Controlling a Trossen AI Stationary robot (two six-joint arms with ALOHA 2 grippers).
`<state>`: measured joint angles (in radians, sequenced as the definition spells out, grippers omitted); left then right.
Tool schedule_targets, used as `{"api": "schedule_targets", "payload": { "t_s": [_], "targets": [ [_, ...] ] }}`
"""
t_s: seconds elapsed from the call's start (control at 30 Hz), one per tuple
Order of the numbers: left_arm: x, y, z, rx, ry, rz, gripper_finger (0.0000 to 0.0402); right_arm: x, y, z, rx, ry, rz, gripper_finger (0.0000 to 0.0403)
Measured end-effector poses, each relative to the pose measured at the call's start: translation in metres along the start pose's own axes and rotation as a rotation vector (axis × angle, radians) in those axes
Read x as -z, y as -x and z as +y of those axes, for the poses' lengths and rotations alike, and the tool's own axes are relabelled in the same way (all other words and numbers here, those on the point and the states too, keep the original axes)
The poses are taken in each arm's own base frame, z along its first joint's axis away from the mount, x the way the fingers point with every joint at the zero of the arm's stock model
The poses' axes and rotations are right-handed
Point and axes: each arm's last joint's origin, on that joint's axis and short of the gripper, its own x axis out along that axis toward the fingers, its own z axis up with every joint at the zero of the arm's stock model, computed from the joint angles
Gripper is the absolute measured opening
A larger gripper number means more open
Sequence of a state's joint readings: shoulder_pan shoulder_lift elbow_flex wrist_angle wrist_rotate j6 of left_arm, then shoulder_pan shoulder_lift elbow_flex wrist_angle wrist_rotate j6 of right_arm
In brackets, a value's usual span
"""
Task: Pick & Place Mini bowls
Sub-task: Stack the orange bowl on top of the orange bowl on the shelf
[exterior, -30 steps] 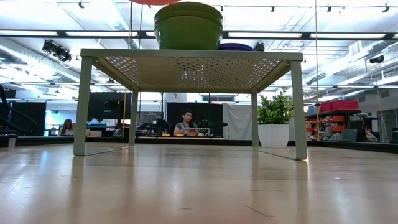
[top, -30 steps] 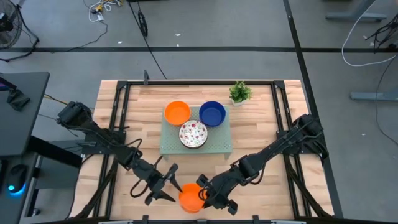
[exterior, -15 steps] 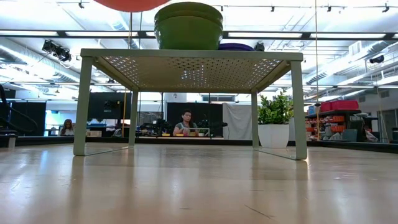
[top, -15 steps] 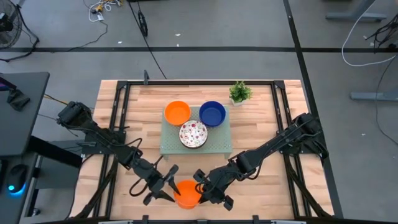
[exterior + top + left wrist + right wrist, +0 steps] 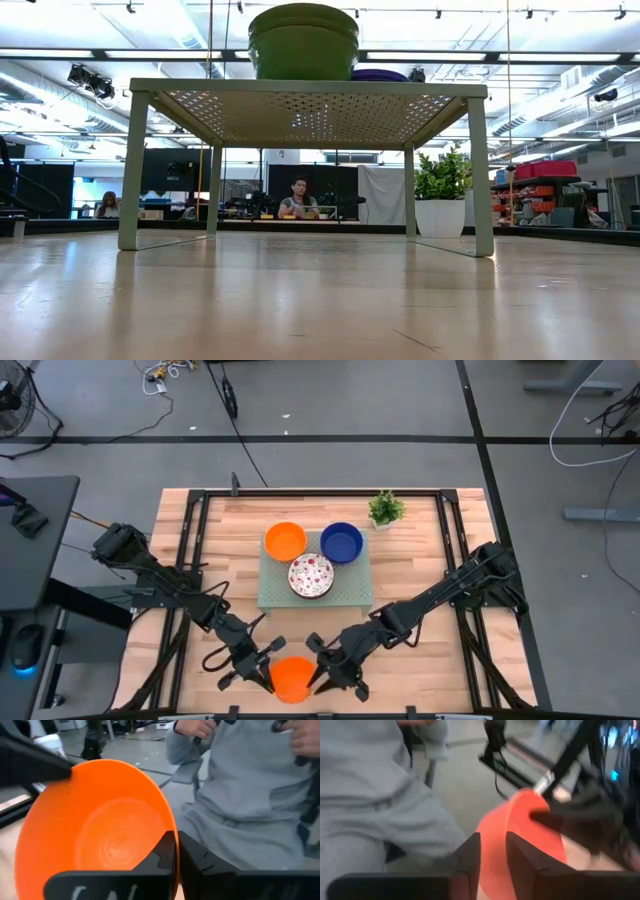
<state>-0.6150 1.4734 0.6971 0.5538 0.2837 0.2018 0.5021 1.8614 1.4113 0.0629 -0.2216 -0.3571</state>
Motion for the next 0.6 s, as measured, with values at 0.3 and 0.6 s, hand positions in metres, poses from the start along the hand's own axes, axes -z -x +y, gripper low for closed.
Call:
{"api": "schedule_targets", "payload": {
  "t_s": [0.3,0.6],
  "targets": [
    [-0.023,-0.012,-0.015,0.058,0.116,0.15,0.0009,-0.023,0.0,0.04,-0.116,0.004,-0.071,0.0154],
    [-0.101,0.011,-0.019,-0.356,0.181,0.676,0.0008,-0.021,-0.003,0.084,-0.076,-0.171,0.11,0.014]
  ]
}}
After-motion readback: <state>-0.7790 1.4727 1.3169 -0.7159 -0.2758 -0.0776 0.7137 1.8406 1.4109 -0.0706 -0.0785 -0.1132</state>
